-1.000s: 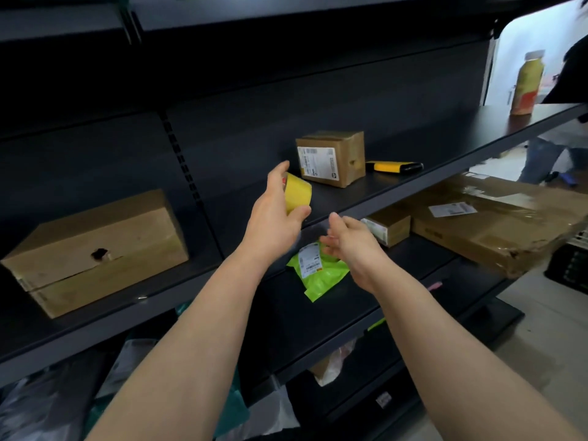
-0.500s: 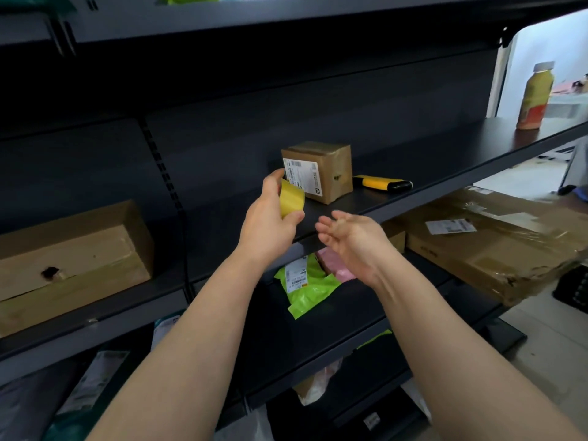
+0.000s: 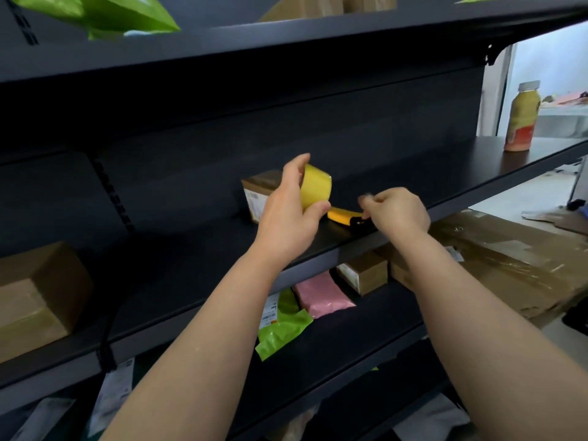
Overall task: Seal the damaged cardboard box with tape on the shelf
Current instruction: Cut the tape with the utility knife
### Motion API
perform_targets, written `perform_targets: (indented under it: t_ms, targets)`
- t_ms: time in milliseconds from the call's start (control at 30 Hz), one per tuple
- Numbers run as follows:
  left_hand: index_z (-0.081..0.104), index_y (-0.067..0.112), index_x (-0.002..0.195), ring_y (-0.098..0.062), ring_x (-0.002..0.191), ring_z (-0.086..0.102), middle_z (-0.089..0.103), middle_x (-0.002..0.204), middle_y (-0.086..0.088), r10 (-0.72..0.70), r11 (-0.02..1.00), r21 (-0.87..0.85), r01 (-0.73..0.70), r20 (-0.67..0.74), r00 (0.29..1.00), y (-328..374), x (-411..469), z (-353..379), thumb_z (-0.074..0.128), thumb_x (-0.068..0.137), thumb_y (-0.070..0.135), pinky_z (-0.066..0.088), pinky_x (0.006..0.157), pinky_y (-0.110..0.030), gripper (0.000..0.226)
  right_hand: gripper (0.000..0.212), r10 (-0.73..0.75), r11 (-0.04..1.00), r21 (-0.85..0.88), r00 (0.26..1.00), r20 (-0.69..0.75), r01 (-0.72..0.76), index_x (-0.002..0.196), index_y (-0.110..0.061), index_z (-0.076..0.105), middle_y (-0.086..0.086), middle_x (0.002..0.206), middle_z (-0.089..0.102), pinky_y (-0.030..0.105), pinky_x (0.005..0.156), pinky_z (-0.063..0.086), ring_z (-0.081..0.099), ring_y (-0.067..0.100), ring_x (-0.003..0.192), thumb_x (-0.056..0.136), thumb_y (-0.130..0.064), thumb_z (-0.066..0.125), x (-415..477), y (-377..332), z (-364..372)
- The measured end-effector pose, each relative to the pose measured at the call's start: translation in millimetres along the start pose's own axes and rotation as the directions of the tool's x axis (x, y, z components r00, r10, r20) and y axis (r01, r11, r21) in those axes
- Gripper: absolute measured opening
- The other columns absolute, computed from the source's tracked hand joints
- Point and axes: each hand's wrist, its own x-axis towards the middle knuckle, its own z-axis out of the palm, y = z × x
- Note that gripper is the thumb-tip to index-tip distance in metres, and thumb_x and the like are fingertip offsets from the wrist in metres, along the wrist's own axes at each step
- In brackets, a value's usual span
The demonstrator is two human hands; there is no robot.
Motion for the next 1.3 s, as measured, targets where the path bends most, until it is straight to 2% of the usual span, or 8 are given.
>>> perform_targets:
  t_ms: [133, 333, 567, 667, 833, 1033, 1200, 1300]
  targets:
    - [0.024, 0.032, 0.149, -0.012, 0.133, 0.044, 0.045, 0.146, 0.002, -0.024, 0.998, -0.059, 0.026, 0.029, 0.999, 5.1, 22.5, 21.2, 0.068, 0.090, 0.017, 0.043, 0.107, -0.039, 0.075, 0.040, 0.033, 0.997, -0.077, 0.998, 0.047, -0.030, 0.075, -0.024, 0.066, -0.003, 0.075, 0.062, 0.029, 0.058, 0.041, 0.059, 0.021, 0.074, 0.086, -0.060, 0.057, 32.1, 9.2, 2.3]
    - [0.025, 0.035, 0.147, -0.021, 0.115, 0.058, 0.052, 0.137, 0.001, -0.078, 0.996, -0.049, 0.079, 0.024, 0.997, -1.5, 37.4, 40.9, 0.070, 0.089, 0.020, 0.051, 0.097, -0.044, 0.075, 0.027, 0.044, 0.996, -0.081, 0.998, 0.051, -0.039, 0.111, -0.024, 0.068, 0.003, 0.104, 0.066, 0.031, 0.068, 0.044, 0.062, 0.025, 0.094, 0.087, -0.037, 0.068, 58.1, 23.8, 9.7]
    - [0.026, 0.035, 0.146, -0.026, 0.116, 0.058, 0.055, 0.134, -0.003, -0.111, 0.993, -0.040, 0.111, 0.009, 0.994, -5.5, 41.4, 50.3, 0.070, 0.087, 0.021, 0.051, 0.097, -0.047, 0.075, 0.036, -0.062, 0.997, -0.020, 0.978, 0.201, 0.068, 0.134, -0.015, 0.053, 0.014, 0.133, 0.055, 0.038, 0.085, 0.043, 0.054, 0.035, 0.116, 0.101, -0.023, 0.040, 67.8, 27.0, 11.3]
    - [0.026, 0.040, 0.143, -0.027, 0.117, 0.058, 0.054, 0.134, -0.001, -0.119, 0.992, -0.050, 0.119, 0.004, 0.993, -4.0, 42.1, 50.1, 0.070, 0.087, 0.023, 0.054, 0.093, -0.050, 0.074, 0.030, -0.115, 0.990, 0.096, 0.989, 0.088, 0.107, 0.127, -0.023, 0.063, 0.007, 0.125, 0.062, 0.034, 0.082, 0.050, 0.059, 0.028, 0.109, 0.098, -0.024, 0.054, 71.0, 27.6, 13.9]
    - [0.026, 0.044, 0.141, -0.029, 0.116, 0.058, 0.056, 0.132, -0.002, -0.123, 0.990, -0.068, 0.123, -0.005, 0.992, -4.5, 41.3, 47.1, 0.070, 0.085, 0.025, 0.054, 0.091, -0.052, 0.074, 0.020, 0.004, 0.983, 0.181, 1.000, 0.018, -0.007, 0.097, -0.028, 0.075, -0.004, 0.101, 0.069, 0.028, 0.068, 0.047, 0.060, 0.014, 0.086, 0.078, -0.030, 0.080, 72.0, 31.7, 20.7]
    - [0.027, 0.040, 0.143, -0.029, 0.120, 0.056, 0.056, 0.132, -0.004, -0.113, 0.991, -0.073, 0.113, -0.003, 0.994, -6.7, 39.9, 47.2, 0.070, 0.085, 0.024, 0.052, 0.094, -0.052, 0.074, 0.028, -0.080, 0.995, 0.063, 0.990, 0.113, 0.073, 0.121, -0.036, 0.064, -0.001, 0.102, 0.063, 0.032, 0.068, 0.048, 0.062, 0.024, 0.092, 0.097, -0.033, 0.050, 66.6, 23.7, 21.0]
    - [0.028, 0.042, 0.142, -0.028, 0.120, 0.057, 0.055, 0.134, -0.002, -0.118, 0.988, -0.096, 0.120, 0.018, 0.993, -9.9, 35.7, 46.4, 0.071, 0.084, 0.026, 0.052, 0.096, -0.050, 0.073, 0.005, -0.034, 0.988, 0.155, 0.998, 0.048, 0.026, 0.091, -0.037, 0.071, -0.008, 0.092, 0.067, 0.026, 0.059, 0.045, 0.062, 0.014, 0.081, 0.087, -0.037, 0.069, 60.8, 22.3, 23.0]
    - [0.028, 0.043, 0.141, -0.028, 0.121, 0.056, 0.054, 0.136, -0.002, -0.127, 0.986, -0.107, 0.128, 0.016, 0.992, -10.1, 32.9, 44.9, 0.069, 0.081, 0.029, 0.052, 0.096, -0.050, 0.074, 0.013, -0.033, 0.972, 0.234, 0.999, -0.004, 0.033, 0.100, -0.036, 0.071, -0.010, 0.103, 0.070, 0.028, 0.066, 0.047, 0.062, 0.012, 0.089, 0.089, -0.030, 0.068, 58.5, 26.4, 26.5]
